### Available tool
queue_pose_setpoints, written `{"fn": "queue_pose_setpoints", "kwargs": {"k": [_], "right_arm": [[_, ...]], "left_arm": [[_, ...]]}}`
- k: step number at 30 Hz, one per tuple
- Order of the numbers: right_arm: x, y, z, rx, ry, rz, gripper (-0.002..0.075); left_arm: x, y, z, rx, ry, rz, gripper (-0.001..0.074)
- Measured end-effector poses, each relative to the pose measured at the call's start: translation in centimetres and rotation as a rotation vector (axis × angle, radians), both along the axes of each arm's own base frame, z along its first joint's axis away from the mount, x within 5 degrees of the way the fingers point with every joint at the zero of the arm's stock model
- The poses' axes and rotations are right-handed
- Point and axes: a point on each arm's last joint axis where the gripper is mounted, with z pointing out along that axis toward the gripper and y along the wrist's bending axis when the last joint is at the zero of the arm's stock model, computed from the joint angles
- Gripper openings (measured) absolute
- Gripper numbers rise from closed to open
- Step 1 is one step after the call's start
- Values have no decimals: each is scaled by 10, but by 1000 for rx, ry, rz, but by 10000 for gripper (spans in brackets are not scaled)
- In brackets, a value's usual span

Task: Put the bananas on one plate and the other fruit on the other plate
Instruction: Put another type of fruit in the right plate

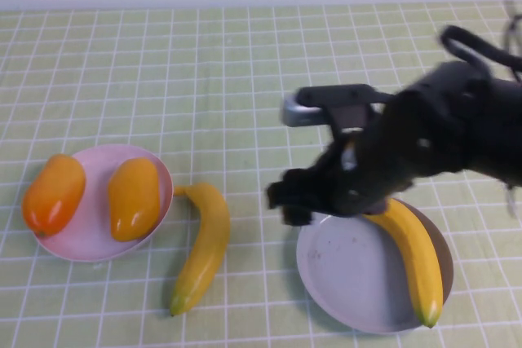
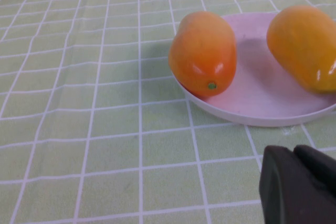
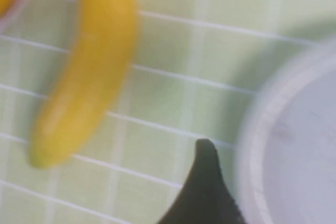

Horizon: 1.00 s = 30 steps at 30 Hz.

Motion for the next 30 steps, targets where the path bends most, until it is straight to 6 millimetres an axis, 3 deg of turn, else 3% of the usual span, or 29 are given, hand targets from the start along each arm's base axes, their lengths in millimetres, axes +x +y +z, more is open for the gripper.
{"fn": "queue_pose_setpoints", "kwargs": {"k": [5, 8, 12, 20, 26, 30], "right_arm": [[15, 56, -1, 13, -2, 74, 478], [27, 85, -12, 0, 12, 101, 478], [41, 108, -32, -46, 44, 113, 480], [56, 131, -56, -103, 71, 127, 479], [58, 134, -73, -132, 90, 130, 478], [59, 134, -75, -134, 84, 131, 421]], "left_arm": [[0, 0, 0, 0, 0, 0, -1], [0, 0, 0, 0, 1, 0, -1], [0, 0, 0, 0, 1, 0, -1], [0, 0, 0, 0, 1, 0, -1], [0, 0, 0, 0, 1, 0, -1], [0, 0, 0, 0, 1, 0, -1]]}}
